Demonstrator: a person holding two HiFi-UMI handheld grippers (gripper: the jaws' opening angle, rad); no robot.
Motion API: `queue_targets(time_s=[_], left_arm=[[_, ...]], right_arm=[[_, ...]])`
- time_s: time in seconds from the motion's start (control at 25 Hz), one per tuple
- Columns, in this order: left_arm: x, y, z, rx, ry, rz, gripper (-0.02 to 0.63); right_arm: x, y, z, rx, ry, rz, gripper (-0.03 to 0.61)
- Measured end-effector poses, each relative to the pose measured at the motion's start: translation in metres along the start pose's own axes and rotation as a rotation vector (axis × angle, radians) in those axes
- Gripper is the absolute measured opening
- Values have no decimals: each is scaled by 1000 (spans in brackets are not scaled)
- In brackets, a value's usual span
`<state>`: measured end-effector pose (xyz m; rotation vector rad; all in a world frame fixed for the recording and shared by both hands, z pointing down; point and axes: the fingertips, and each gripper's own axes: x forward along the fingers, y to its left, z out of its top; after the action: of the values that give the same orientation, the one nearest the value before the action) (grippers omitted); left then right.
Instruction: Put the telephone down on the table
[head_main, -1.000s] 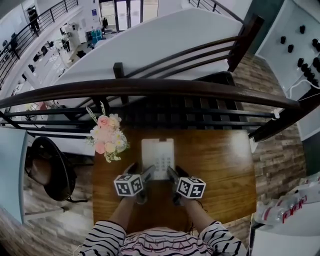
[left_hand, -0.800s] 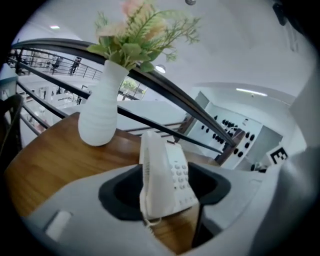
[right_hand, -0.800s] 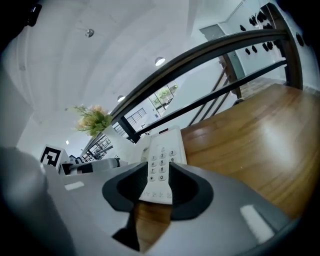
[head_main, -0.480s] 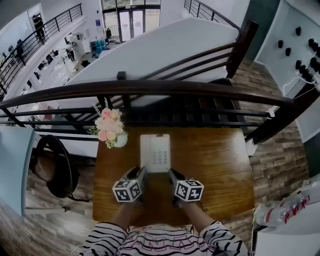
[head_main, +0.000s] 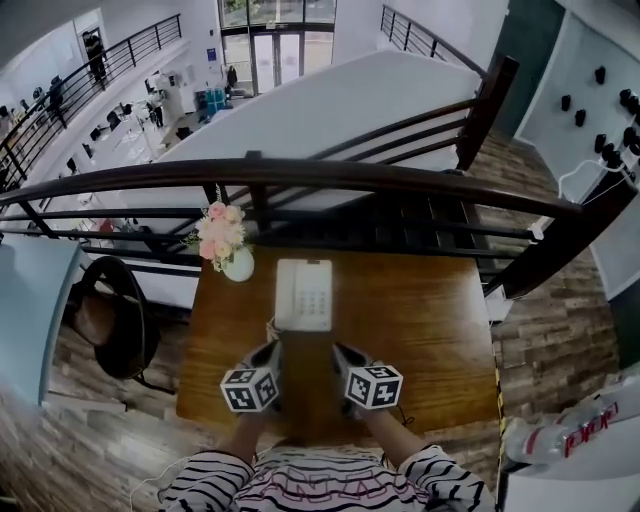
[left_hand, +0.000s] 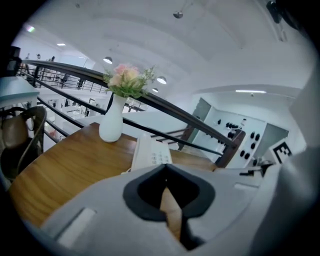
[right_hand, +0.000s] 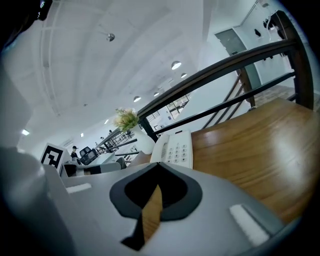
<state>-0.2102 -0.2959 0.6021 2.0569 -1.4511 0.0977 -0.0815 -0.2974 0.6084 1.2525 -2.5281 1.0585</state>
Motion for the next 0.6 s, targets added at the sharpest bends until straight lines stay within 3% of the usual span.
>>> queue_targets(time_s=[0.6], left_arm=[[-101, -121, -68, 25, -86, 58, 2]], right_arm=[[-155, 3, -44, -42, -3, 74, 0]])
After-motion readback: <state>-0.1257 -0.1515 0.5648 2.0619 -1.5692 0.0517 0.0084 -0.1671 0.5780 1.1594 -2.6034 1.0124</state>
